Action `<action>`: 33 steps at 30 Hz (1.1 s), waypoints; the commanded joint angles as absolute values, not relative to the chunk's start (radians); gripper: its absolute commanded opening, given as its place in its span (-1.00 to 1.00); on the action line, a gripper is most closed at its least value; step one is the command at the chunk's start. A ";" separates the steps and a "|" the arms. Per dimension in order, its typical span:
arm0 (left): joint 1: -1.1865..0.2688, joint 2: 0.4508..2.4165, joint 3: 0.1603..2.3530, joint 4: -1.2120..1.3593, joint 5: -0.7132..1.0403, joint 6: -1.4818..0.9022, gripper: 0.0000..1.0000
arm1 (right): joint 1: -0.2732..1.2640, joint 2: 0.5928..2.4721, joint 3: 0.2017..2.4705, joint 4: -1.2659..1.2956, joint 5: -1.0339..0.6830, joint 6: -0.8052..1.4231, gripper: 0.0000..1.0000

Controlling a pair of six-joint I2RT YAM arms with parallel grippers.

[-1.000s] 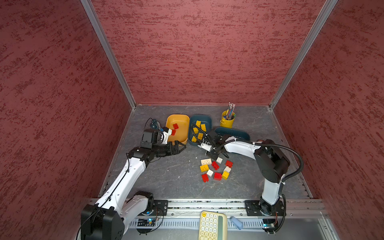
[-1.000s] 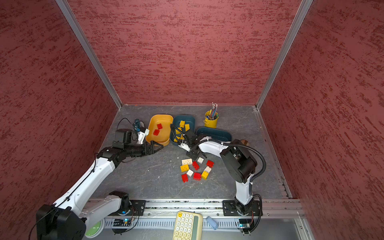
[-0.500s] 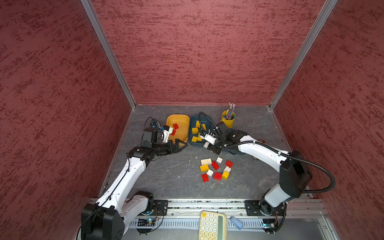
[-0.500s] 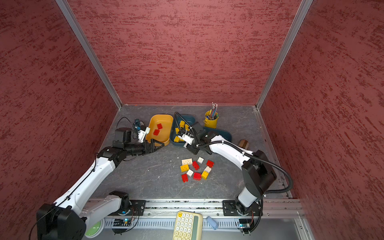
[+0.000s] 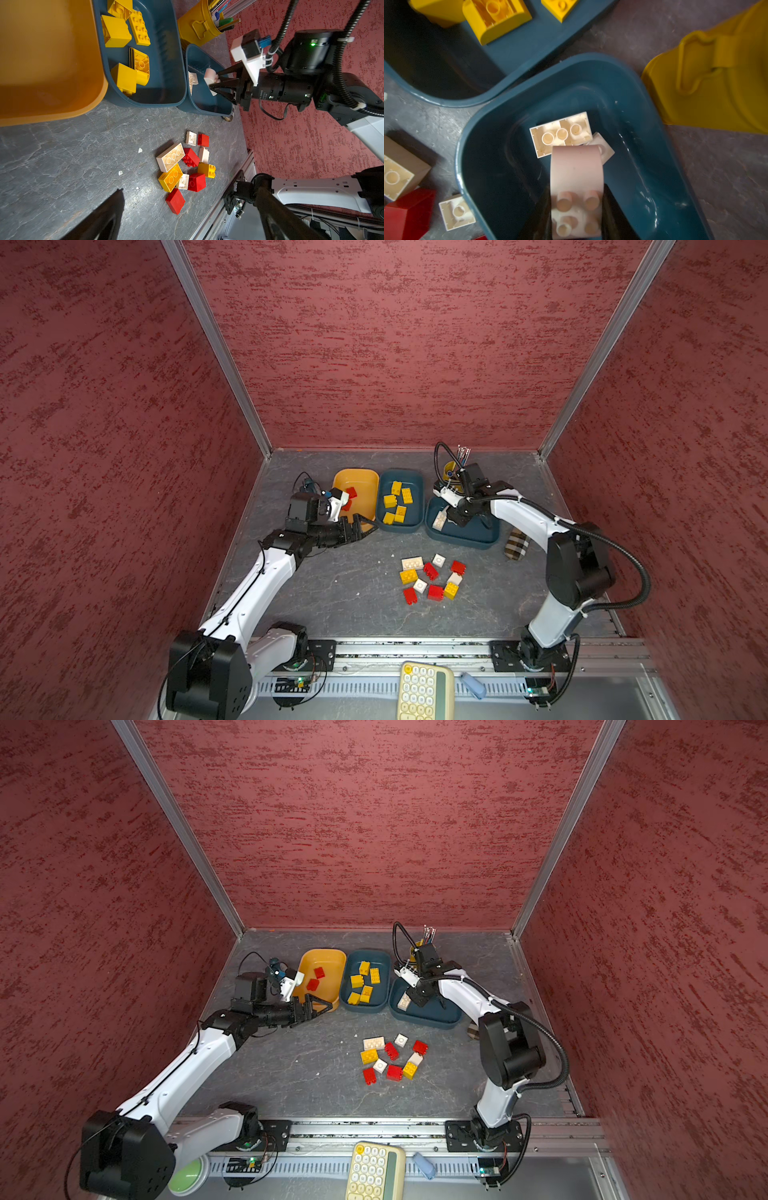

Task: Sort the legos into containers by color
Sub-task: 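Carry the curved white brick into the farther teal tub and release it, then return the right gripper to the pile and grasp a white 2x4 brick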

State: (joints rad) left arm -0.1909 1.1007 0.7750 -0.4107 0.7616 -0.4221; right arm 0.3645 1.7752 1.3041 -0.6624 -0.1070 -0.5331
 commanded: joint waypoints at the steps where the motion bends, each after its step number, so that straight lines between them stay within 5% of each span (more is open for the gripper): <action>1: -0.193 1.105 0.795 -0.393 0.772 -0.420 0.99 | 0.354 1.801 1.341 -0.704 -0.141 -0.624 -0.39; 13: -0.191 1.124 0.803 -0.400 0.770 -0.408 0.99 | 0.353 1.750 1.337 -0.764 -0.290 -0.610 0.27; 19: -0.183 1.133 0.811 -0.410 0.769 -0.400 0.99 | 0.439 1.604 1.261 -0.719 -0.425 -0.558 0.38; 33: -0.147 1.106 0.827 -0.478 0.773 -0.360 0.99 | 0.717 1.629 1.069 -0.573 -0.245 -0.663 0.37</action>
